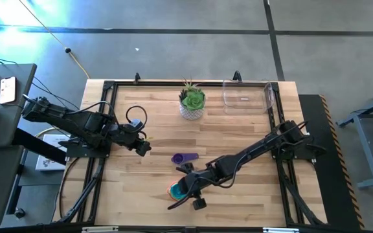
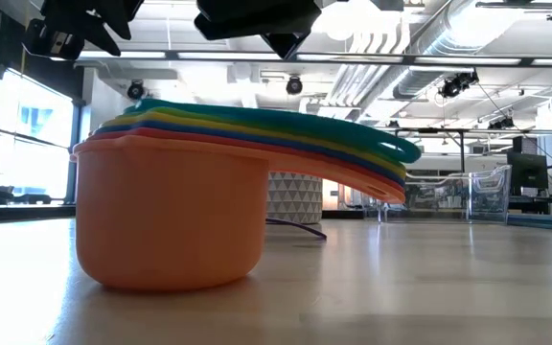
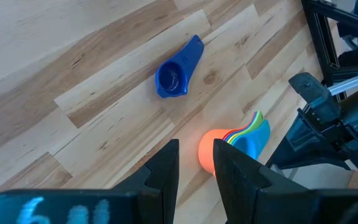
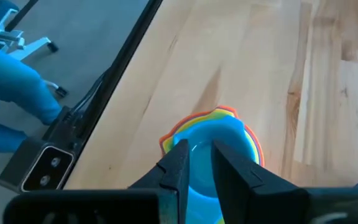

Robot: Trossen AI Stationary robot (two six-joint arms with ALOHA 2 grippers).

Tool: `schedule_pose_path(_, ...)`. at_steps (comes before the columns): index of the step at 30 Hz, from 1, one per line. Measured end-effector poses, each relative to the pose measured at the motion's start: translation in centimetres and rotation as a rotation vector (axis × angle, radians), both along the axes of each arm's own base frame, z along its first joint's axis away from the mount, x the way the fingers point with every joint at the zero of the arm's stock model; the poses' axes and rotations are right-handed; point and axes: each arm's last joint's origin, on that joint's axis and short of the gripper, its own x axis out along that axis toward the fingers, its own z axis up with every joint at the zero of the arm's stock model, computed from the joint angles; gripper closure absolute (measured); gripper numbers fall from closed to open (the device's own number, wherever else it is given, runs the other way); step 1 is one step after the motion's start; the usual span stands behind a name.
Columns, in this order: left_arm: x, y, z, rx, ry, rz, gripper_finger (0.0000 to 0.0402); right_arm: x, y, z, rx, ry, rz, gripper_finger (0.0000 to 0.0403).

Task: Nest measuring cups in basket
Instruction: Stack the light blue measuring cup on top of the green measuring cup

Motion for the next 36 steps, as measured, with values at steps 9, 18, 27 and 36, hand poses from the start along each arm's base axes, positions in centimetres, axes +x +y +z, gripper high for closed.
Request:
schedule_pose_path(9, 0.0, 0.0, 0.0, -0.001, 0.000, 0.000, 0.0312, -0.1, 0.0, -0.1, 0.057, 0.042, -0.052, 0.0344)
schedule_pose_path(18, 0.0, 0.0, 0.0, -0.001, 0.000, 0.000, 0.0312, -1.2, 1.9, -0.2, 0.228, 0.170, -0.059, 0.0344)
schedule_pose_path(27, 0.0, 0.0, 0.0, -0.001, -0.004, 0.000, 0.0312, -1.5, 2.9, -2.4, 0.286, 0.292, -0.152, 0.0344)
schedule_pose_path(36, 0.0, 0.0, 0.0, -0.001, -0.003, 0.000, 0.0312, -1.5, 2.3, -3.3, 0.297, 0.368, -0.293, 0.0344)
